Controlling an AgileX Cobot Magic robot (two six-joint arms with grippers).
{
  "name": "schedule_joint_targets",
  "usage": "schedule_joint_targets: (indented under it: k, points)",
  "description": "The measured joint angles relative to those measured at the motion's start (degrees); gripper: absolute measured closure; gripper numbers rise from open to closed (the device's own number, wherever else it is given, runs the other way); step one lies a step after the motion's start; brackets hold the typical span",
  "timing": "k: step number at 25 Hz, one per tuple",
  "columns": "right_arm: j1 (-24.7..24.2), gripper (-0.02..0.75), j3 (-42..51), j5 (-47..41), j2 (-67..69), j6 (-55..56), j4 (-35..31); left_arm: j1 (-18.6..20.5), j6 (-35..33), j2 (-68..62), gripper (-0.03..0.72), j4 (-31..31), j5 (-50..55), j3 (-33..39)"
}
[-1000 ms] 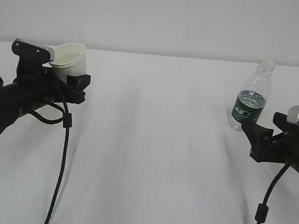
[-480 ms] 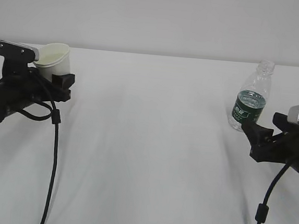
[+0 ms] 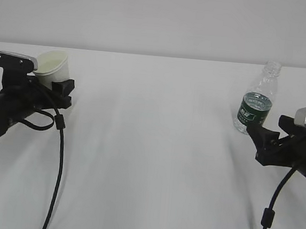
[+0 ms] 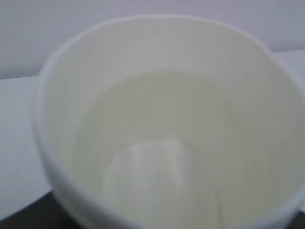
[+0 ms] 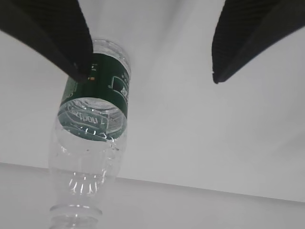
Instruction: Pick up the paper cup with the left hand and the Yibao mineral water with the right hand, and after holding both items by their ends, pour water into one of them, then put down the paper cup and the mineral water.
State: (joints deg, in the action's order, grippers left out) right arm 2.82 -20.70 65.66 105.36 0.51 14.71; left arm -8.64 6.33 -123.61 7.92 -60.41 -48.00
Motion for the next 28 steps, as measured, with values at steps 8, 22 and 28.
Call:
schedule_joint_targets:
  k: [8,22,28]
  points:
    - [0.0,0.147,0.0,0.0,0.0,0.1,0.2,0.0,-1.3,-3.1,0.258,-2.4,-3.5,-0.1]
    - [0.0,0.147,0.0,0.0,-0.1,0.2,1.3,0.0,-2.2,-6.6,0.258,-6.0,-3.7,-0.2]
    - [0.0,0.148,0.0,0.0,-0.1,0.9,1.6,0.6,-2.4,-7.3,0.258,-6.2,-3.7,-0.2]
